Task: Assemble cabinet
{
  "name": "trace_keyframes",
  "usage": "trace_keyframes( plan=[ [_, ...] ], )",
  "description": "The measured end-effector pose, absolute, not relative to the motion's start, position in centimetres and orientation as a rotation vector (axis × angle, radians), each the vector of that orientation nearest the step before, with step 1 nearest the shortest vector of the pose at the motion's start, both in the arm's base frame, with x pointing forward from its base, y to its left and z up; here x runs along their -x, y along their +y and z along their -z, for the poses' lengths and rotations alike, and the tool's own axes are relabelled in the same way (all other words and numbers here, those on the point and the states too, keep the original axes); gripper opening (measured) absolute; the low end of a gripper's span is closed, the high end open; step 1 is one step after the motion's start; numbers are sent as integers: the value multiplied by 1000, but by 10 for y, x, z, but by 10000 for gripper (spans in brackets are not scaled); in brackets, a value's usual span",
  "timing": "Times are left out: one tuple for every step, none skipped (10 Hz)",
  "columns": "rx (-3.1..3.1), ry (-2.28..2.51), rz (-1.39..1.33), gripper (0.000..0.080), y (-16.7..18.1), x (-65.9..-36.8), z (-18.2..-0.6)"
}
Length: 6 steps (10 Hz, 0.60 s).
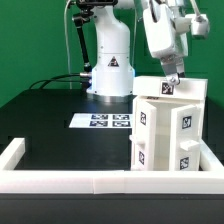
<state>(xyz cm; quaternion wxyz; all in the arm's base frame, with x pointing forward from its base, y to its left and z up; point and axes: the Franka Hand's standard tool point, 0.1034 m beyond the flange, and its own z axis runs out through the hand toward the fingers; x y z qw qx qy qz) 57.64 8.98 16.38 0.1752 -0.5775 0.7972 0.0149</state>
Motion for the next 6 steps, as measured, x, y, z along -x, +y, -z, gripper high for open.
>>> trace_keyframes(
  plan=[
    [1645,2237,-32,797,90,-578,-171],
    [1670,2216,-24,797,90,-579,-173],
    [1703,2193,-18,797,90,-578,-171],
    [1704,2194,-18,797,90,-578,-171],
    [1751,2160,-11,797,91,-578,-171],
    [1950,1999,-3,797,93,-578,-173]
  ],
)
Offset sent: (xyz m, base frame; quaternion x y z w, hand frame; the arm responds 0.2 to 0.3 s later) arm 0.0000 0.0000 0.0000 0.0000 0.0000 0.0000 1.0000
